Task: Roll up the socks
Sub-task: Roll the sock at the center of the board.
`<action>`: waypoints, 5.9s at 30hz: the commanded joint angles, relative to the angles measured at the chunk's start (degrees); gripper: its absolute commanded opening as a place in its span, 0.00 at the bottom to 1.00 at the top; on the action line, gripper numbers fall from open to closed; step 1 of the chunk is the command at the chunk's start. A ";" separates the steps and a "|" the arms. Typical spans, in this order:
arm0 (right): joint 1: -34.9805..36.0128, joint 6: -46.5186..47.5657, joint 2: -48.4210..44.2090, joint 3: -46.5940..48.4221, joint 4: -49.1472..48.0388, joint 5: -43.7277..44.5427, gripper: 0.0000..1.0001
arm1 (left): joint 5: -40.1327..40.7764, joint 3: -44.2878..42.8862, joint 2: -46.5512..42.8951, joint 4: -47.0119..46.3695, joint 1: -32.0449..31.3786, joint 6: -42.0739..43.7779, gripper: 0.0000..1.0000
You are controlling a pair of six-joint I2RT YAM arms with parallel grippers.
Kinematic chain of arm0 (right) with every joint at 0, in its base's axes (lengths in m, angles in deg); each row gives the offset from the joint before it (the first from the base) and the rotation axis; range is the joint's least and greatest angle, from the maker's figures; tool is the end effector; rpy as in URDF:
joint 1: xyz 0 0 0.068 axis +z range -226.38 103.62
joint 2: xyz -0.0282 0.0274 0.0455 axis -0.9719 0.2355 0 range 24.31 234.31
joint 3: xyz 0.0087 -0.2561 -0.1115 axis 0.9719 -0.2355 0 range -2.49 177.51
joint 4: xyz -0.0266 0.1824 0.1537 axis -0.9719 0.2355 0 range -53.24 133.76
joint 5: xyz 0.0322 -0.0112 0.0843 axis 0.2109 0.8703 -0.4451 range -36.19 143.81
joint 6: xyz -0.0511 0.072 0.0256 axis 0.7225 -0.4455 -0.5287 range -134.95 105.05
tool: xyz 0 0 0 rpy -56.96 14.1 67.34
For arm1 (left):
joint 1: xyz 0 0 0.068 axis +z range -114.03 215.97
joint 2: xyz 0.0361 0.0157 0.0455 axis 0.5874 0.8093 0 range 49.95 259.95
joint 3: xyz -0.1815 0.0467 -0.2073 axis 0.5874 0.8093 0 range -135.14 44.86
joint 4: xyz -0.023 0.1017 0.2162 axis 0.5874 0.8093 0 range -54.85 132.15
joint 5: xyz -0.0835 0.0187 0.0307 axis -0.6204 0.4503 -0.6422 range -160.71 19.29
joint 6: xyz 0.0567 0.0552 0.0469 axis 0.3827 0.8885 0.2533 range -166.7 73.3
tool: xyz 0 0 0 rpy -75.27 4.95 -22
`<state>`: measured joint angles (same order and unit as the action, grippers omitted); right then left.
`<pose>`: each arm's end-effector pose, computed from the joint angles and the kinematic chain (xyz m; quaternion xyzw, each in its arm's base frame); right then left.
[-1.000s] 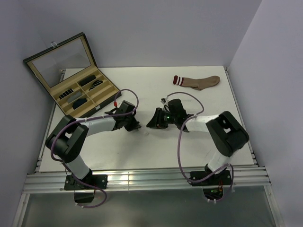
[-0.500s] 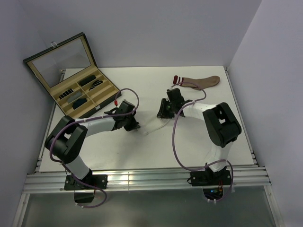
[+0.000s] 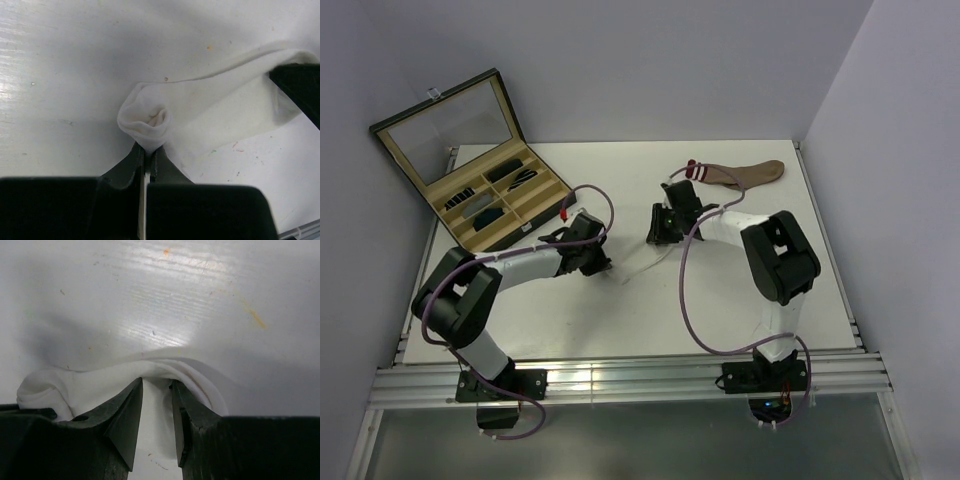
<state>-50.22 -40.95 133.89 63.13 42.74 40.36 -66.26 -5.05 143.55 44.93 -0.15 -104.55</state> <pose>0.3609 0.1987 0.1398 -0.0414 0.9330 0.2483 0.2572 0.2720 -0.1906 0.1482 -0.1907 0.9296 -0.2038 0.2406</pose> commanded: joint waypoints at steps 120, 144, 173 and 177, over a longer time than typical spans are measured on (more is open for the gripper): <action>-1.28 -20.77 7.14 -19.84 -29.89 -33.05 0.04 | 0.03 -0.54 10.19 -10.40 -0.09 1.60 0.30; 25.70 11.22 -21.17 -22.13 -20.75 27.51 0.48 | 5.57 -16.09 11.78 19.66 -0.53 0.36 0.00; 33.71 13.43 -5.77 -13.24 -12.75 34.47 0.01 | 3.02 -14.16 10.46 16.07 -0.80 -1.22 0.17; 30.63 11.41 -8.85 -14.73 -11.78 26.48 0.00 | 1.53 -11.19 8.36 11.50 -0.53 -2.79 0.48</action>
<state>-16.63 -26.96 127.01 48.92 26.96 74.80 -64.75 -19.33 154.04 58.26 0.64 -105.86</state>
